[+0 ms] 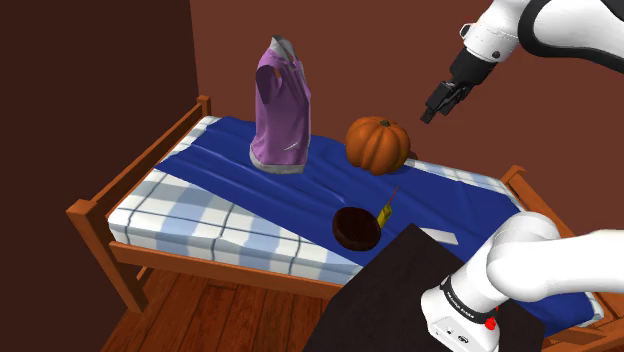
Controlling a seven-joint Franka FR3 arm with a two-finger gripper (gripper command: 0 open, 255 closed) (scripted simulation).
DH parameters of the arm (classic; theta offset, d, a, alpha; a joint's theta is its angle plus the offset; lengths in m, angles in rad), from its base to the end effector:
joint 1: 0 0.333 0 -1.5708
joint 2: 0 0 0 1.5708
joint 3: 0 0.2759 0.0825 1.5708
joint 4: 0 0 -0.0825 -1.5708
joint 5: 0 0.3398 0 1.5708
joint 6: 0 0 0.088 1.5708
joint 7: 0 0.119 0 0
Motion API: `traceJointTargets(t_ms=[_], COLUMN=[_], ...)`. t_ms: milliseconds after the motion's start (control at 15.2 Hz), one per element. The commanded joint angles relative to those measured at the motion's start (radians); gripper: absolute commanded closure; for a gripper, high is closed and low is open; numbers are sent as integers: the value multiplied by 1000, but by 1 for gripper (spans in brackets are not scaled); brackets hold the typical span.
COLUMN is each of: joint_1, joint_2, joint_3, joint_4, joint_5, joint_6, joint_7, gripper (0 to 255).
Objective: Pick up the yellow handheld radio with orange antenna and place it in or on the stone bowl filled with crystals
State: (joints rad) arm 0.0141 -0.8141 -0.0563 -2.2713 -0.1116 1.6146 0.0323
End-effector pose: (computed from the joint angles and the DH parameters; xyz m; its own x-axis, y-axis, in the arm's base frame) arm 0.2893 -0.0308 0.5989 0.9857 -0.0579 0.1579 -0.0689 -0.9955 0.0648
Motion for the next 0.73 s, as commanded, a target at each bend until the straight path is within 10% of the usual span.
traceJointTargets(t_ms=[0, 660], joint_1=[0, -19], joint_2=[0, -54], joint_3=[0, -214], joint_4=[0, -301], joint_5=[0, -67], joint_6=[0, 268], joint_7=[0, -209], gripper=[0, 0])
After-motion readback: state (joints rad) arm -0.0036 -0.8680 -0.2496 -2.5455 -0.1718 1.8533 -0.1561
